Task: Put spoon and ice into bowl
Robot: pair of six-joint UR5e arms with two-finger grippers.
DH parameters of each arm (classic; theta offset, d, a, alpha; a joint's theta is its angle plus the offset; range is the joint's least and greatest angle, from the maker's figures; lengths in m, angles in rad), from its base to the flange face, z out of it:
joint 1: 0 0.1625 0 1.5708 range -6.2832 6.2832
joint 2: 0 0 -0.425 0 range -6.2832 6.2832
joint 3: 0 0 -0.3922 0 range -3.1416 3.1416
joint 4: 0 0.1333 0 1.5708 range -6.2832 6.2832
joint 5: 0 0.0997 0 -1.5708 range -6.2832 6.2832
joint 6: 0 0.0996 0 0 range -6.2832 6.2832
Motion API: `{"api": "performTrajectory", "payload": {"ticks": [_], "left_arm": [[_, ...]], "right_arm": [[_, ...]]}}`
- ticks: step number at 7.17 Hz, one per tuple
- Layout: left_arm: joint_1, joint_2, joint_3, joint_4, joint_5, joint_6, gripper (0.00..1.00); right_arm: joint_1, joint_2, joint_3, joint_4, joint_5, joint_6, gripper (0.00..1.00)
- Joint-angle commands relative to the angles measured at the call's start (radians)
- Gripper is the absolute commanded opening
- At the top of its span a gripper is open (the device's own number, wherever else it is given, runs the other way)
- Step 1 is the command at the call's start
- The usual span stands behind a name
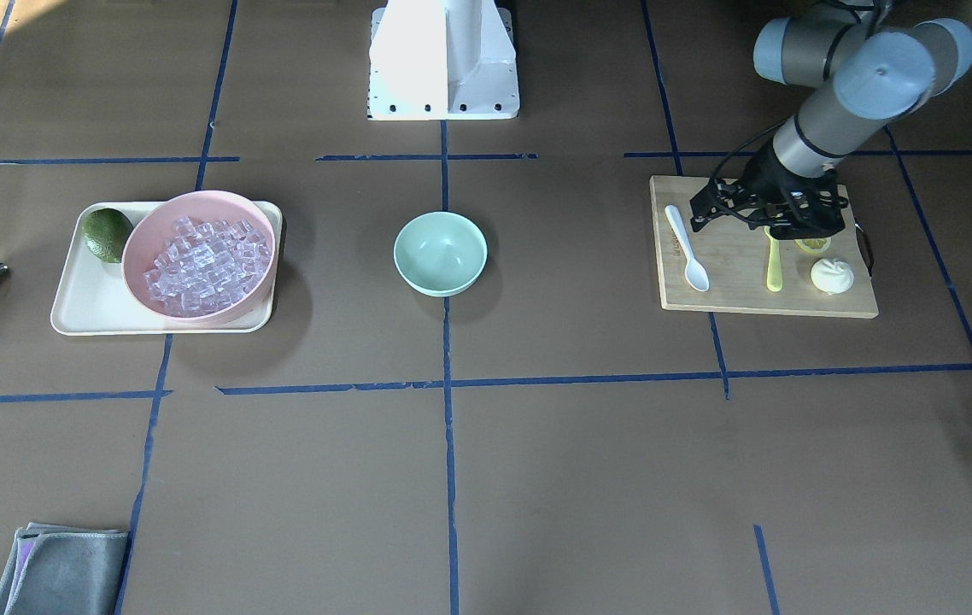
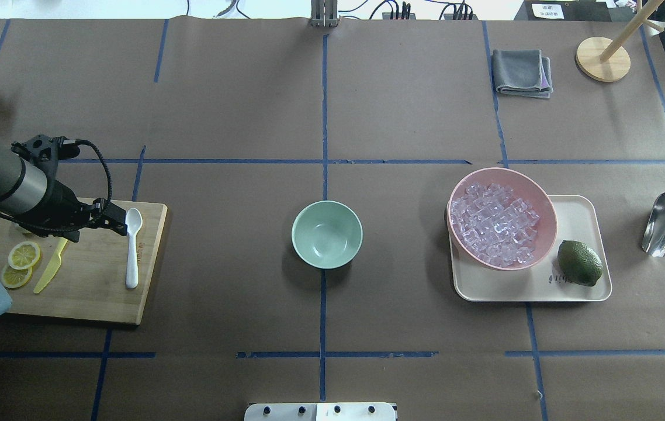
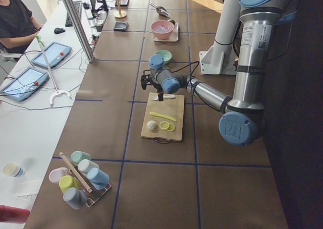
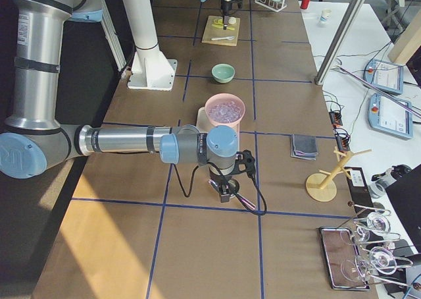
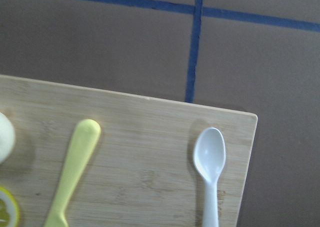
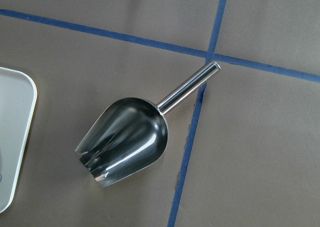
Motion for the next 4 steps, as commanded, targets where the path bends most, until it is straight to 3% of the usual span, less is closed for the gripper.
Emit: {"api": "performTrajectory", "payload": {"ticks": [1, 2, 3, 4], "left_arm": [[0.067, -0.025, 0.012, 0.005, 0.076, -0.018, 0.98], [0.072, -0.022, 0.015, 0.008, 0.094, -0.023, 0.98], [0.120, -0.024, 0.026, 0.018, 0.179, -0.032, 0.98], [0.127, -0.033, 0.024, 0.031, 0.182, -0.032, 0.98]], "right_arm": [[-0.004, 0.000, 0.000, 0.003, 0.000, 0.005, 1.00], [-0.009, 0.000, 0.000, 0.003, 0.000, 0.008, 1.00], [-0.009, 0.000, 0.000, 0.003, 0.002, 0.008, 1.00], [-0.009, 0.000, 0.000, 0.003, 0.002, 0.009, 1.00]]}}
